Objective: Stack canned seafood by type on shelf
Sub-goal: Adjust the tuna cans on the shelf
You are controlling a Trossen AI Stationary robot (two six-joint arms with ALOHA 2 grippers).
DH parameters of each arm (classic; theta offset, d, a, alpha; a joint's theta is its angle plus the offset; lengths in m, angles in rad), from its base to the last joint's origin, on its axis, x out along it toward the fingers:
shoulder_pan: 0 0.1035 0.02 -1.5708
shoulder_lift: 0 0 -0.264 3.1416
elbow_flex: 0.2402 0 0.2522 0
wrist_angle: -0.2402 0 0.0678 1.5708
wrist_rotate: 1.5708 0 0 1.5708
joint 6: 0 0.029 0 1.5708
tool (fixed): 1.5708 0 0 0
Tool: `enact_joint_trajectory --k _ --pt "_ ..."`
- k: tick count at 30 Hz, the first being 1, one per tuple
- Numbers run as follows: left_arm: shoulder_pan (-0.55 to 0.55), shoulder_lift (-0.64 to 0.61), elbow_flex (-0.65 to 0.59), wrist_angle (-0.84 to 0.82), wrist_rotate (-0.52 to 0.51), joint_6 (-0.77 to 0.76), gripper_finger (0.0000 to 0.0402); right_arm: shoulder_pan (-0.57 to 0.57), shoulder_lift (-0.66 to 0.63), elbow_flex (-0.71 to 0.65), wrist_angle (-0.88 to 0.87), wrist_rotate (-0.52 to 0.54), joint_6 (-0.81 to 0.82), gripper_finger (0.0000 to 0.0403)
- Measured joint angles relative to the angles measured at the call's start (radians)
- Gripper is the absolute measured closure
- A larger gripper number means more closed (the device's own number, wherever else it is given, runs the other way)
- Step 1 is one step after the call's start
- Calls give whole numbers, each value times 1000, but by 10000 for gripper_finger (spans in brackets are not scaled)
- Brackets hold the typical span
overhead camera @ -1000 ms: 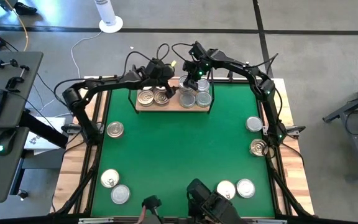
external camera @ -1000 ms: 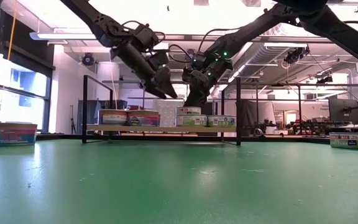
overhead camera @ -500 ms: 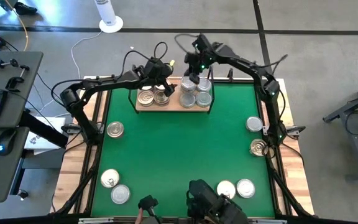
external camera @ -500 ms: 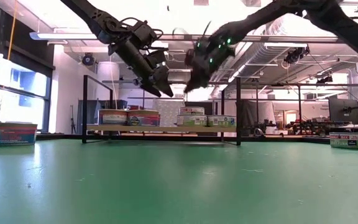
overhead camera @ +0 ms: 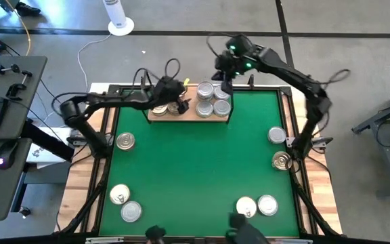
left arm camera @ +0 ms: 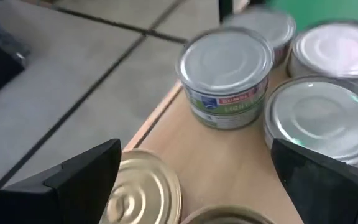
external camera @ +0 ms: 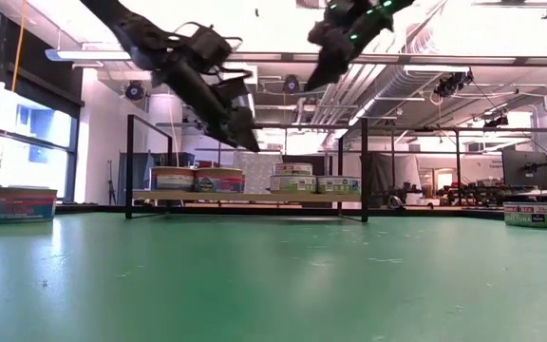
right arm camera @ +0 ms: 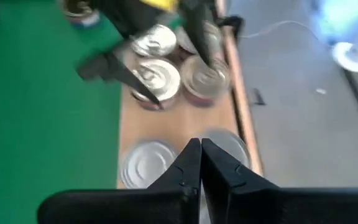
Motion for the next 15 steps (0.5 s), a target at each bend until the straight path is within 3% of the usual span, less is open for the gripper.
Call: enact_joint_trajectory --k 7,11,15 --pt "-48 -216 -261 246 -66 -124 2 -7 -301 -412 254 287 144 403" --pt "-92 -279 -325 284 -72 -179 3 -11 -389 -572 356 326 289 403" --pt "-146 -288 -343 276 -114 -189 3 -20 -397 -689 404 347 340 403"
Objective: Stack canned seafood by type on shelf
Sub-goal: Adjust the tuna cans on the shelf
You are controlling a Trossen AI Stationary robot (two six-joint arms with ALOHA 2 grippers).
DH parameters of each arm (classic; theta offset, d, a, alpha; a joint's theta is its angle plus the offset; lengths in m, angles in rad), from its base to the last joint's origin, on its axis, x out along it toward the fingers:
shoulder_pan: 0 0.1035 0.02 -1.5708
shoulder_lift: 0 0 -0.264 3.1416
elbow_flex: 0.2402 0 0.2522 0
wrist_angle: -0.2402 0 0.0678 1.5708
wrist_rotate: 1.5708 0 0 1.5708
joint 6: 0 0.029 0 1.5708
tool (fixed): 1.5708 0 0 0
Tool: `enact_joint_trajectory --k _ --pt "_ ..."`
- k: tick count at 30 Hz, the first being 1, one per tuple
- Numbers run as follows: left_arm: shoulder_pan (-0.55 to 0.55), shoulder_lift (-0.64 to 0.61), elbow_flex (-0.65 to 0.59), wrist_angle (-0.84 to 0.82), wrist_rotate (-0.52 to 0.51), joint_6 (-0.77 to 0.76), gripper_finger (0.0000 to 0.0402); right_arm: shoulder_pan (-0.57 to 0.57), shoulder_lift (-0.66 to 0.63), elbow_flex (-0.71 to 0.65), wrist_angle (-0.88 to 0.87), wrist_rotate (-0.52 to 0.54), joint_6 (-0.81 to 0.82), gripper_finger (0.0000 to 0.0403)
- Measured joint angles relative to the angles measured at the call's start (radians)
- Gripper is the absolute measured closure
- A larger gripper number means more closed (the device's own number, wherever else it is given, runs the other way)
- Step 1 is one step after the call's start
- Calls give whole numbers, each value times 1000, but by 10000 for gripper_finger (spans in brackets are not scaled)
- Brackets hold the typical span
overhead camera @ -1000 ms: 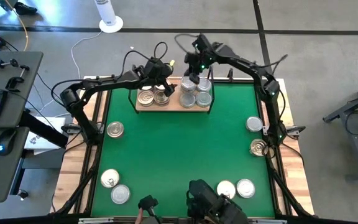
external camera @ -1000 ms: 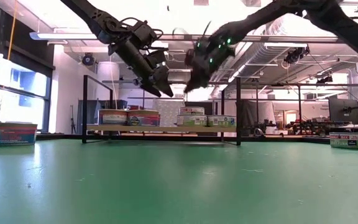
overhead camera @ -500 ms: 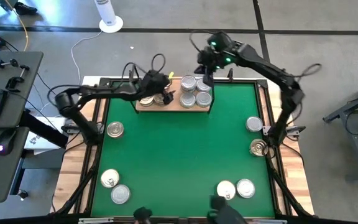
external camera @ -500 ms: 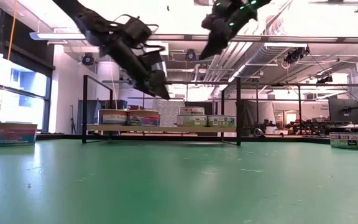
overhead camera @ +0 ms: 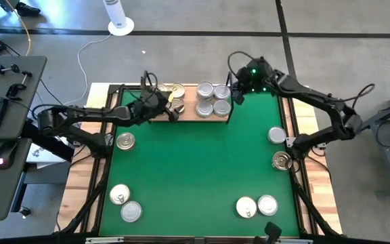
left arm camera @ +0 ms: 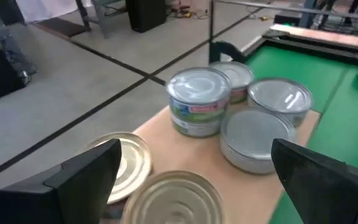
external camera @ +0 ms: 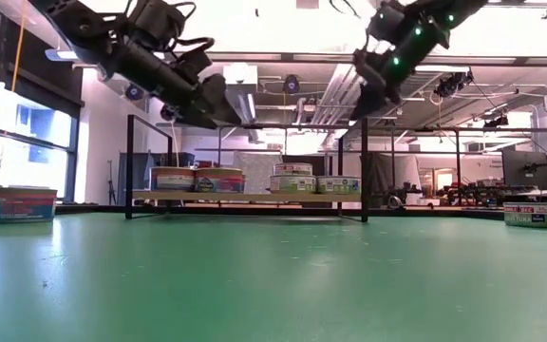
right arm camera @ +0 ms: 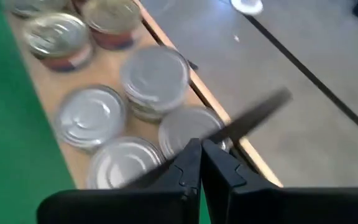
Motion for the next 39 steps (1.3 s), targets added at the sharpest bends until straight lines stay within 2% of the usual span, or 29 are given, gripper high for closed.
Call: enact_joint_trajectory --k 5,11,15,19,22,25,31,39 --pt "-68 0 0 -28 -37 0 3 -34 5 -87 23 133 47 387" --pt "-119 0 0 -27 -129 28 3 -95 5 -125 47 129 73 339" --pt "-123 0 0 -27 -161 31 3 -132 4 -194 144 128 116 311" --pt "-123 0 0 -40 -178 30 3 -164 5 -285 266 109 178 303" --pt "-123 0 0 -39 -179 30 3 -179 33 -339 350 49 247 307" --pt "-123 0 0 -40 -179 30 3 -180 88 -363 417 41 283 314" --pt "-123 0 0 -40 -179 27 3 -185 219 -344 537 16 308 339" --pt "-123 0 1 -41 -179 28 3 -195 319 -311 621 -155 329 395"
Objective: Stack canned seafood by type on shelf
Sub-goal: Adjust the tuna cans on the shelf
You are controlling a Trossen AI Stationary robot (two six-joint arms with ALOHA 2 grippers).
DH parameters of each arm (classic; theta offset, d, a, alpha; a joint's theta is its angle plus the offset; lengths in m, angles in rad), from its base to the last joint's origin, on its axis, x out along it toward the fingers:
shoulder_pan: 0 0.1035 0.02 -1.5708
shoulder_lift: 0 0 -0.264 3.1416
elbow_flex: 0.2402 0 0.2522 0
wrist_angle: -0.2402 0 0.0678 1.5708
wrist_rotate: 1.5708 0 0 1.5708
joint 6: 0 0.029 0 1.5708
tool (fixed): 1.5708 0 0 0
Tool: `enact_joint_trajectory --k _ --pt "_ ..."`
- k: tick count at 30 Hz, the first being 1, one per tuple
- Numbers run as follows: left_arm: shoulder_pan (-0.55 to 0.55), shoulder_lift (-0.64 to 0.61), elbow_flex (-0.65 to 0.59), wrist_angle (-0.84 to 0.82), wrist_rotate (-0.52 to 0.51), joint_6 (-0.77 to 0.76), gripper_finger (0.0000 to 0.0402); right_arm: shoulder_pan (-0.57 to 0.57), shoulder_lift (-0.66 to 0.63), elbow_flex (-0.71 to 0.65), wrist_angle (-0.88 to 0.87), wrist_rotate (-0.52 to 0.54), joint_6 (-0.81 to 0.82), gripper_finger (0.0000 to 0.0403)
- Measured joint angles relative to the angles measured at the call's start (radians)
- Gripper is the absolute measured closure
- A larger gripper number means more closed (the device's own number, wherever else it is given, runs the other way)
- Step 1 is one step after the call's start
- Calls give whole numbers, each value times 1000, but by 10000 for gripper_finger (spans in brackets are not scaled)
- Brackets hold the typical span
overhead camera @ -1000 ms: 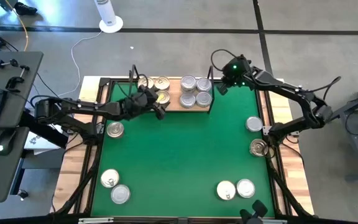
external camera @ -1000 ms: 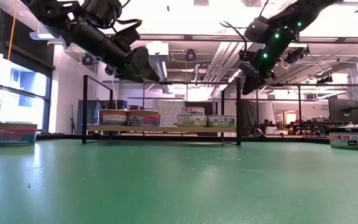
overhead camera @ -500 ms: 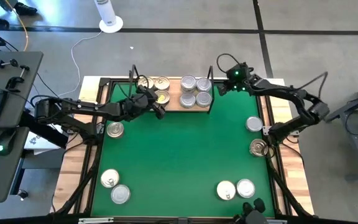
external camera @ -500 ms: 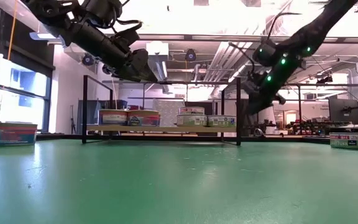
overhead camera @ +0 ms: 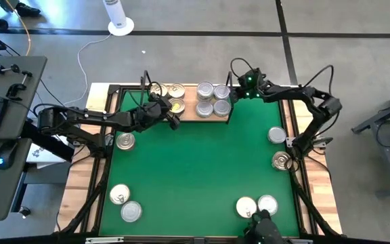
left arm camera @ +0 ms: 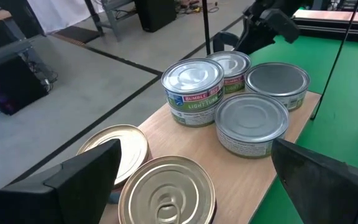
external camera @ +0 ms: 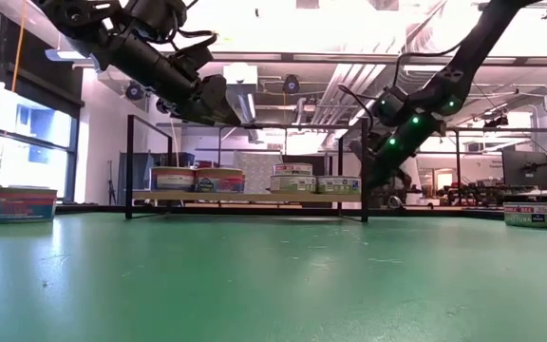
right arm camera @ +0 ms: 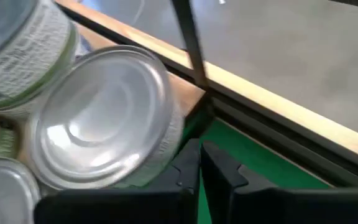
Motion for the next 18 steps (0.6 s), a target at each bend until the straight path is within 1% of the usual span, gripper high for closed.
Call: enact_joint_trajectory --k 3,18 --pt "0 0 0 0 0 0 3 2 9 0 17 -49 1 400" --pt "0 0 0 0 0 1 3 43 9 0 54 -60 11 396"
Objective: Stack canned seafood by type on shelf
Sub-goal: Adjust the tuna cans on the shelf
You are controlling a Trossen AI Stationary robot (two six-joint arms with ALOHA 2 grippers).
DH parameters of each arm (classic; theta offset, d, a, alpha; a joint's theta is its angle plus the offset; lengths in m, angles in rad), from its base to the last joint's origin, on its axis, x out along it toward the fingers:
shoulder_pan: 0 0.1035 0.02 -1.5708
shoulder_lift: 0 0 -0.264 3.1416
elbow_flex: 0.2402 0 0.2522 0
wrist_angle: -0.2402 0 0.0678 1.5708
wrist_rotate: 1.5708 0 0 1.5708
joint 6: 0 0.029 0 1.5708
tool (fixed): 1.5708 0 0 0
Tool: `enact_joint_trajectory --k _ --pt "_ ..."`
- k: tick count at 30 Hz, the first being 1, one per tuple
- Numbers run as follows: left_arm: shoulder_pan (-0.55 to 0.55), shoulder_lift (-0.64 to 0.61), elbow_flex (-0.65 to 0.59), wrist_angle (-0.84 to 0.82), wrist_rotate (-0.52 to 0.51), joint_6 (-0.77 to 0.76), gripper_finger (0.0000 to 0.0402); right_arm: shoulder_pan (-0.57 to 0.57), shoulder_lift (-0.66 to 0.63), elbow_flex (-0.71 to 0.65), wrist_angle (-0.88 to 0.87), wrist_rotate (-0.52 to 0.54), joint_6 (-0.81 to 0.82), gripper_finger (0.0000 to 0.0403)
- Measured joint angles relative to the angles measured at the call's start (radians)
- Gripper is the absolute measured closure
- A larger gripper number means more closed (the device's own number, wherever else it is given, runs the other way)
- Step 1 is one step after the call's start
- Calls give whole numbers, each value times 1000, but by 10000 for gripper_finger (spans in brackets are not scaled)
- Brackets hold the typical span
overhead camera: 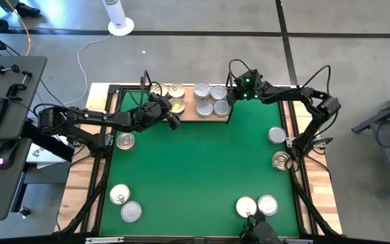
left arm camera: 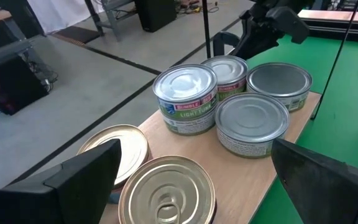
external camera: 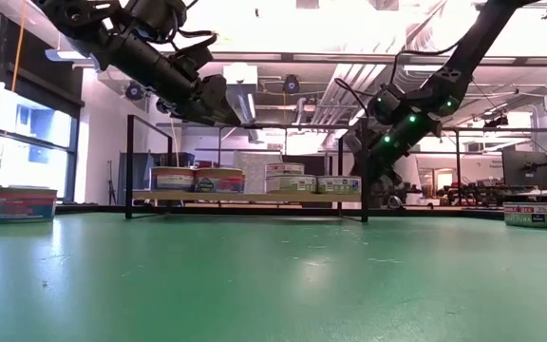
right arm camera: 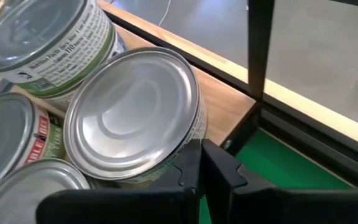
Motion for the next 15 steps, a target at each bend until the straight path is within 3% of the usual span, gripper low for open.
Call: enact_joint_trajectory --k 8,15 --pt "0 0 0 0 0 2 3 -6 -29 0 43 26 8 399" --pt "0 0 0 -2 0 2 3 -33 -187 0 -225 164 -85 402"
